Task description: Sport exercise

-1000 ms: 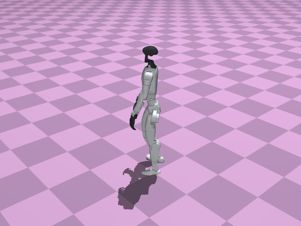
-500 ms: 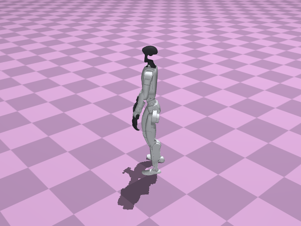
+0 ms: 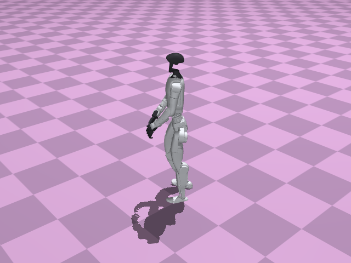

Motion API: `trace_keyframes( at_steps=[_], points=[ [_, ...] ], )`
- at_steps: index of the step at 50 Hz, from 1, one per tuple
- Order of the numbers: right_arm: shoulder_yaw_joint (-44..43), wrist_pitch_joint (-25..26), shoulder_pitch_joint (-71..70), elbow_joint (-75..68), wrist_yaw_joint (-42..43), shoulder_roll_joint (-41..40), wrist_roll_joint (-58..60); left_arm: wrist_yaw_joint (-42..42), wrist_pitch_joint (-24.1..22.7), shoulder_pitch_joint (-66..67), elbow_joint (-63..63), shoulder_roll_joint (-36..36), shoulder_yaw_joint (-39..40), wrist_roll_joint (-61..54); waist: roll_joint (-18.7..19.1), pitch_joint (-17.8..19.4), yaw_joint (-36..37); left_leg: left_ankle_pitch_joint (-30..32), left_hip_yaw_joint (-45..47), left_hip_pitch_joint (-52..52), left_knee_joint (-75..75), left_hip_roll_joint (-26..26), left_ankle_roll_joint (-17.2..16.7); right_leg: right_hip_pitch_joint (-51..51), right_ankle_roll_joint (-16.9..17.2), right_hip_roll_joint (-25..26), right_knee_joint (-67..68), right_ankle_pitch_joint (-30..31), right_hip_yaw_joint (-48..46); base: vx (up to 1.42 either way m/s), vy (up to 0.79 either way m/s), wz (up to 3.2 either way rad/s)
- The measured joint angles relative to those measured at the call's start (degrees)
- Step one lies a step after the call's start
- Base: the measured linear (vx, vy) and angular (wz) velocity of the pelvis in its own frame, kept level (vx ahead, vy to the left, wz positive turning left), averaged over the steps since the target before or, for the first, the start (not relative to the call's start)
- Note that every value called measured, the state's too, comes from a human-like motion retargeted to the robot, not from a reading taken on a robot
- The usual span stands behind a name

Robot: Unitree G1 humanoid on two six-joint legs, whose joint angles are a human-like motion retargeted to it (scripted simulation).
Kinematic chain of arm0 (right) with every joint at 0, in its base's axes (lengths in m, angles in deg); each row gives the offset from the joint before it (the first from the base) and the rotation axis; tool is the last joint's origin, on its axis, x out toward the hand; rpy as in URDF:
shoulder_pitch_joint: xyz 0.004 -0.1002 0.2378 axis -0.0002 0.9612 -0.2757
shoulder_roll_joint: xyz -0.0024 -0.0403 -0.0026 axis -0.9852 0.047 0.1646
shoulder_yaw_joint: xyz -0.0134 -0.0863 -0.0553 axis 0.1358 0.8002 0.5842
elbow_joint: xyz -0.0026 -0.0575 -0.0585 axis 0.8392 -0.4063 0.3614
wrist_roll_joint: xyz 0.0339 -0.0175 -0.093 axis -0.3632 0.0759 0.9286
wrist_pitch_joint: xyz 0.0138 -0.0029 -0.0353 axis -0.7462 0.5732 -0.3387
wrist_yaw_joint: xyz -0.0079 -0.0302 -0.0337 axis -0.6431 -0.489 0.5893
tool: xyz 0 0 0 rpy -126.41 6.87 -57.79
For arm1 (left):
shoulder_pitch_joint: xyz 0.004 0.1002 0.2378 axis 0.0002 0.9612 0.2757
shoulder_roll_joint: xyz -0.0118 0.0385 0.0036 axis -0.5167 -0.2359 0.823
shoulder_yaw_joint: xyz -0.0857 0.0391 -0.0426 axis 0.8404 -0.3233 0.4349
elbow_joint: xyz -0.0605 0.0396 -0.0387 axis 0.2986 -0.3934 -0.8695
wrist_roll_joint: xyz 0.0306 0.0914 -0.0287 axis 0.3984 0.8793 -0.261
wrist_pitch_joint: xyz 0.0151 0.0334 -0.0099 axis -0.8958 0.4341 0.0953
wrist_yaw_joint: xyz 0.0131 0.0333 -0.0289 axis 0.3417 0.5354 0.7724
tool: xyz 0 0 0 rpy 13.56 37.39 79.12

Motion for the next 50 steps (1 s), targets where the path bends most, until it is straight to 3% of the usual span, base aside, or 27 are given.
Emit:
trace_keyframes(
  at_steps=[8,18,30,37,45,50],
  points=[
    [5.03,-0.65,-3.35,15.16,-1.62,2.20,-3.85,-3.86,-0.27,1.42,21.29,-3.57,-1.82,-7.99,-0.28,0.76,1.50,0.27,-0.74,-0.85,0.01,-0.15,0.15,0.37,-1.53,-0.47,0.05,0.17,-2.09,-0.02,0.04,0.26],
    [6.28,-1.25,-5.29,25.43,0.68,4.63,-4.48,-3.49,0.49,5.18,36.98,-6.50,0.08,-16.36,-1.25,3.12,0.76,2.24,-1.35,-2.36,-0.14,-2.39,0.09,-2.58,-3.74,-4.30,5.33,-0.94,-2.67,-0.05,0.03,0.28],
    [7.27,-0.94,-5.67,31.71,-0.44,3.75,-4.41,-3.97,2.37,8.31,45.09,-4.58,1.44,-23.04,-2.68,2.97,-0.81,4.24,-0.39,-5.30,-0.39,-3.48,-1.34,-7.23,1.98,-8.13,8.13,1.50,0.20,-0.04,-0.06,0.18],
    [7.79,0.83,-6.55,32.00,-4.05,2.56,-4.33,-8.64,4.93,7.38,46.04,-3.08,-0.12,-24.66,-2.62,1.75,-0.37,4.46,0.67,-5.88,-0.24,-0.37,-2.09,-6.28,2.62,-4.63,4.57,0.09,0.08,-0.04,-0.22,-0.18],
    [6.81,1.24,-8.99,33.45,-6.85,2.26,-3.70,-13.21,6.82,5.97,45.29,-3.57,1.39,-24.04,-1.04,1.78,0.43,4.25,2.37,-5.49,1.44,5.82,-2.79,-4.01,-0.02,3.00,-1.25,0.28,-0.19,-0.05,-0.25,-0.36],
    [6.40,0.97,-9.92,34.97,-7.89,3.72,-3.22,-14.96,7.17,6.38,45.35,-4.97,3.71,-23.02,-0.74,2.48,0.37,-1.52,9.24,-5.95,12.67,9.96,2.23,-1.75,-1.99,6.39,-5.67,1.86,0.77,-0.02,-0.17,-0.16]
  ],
)
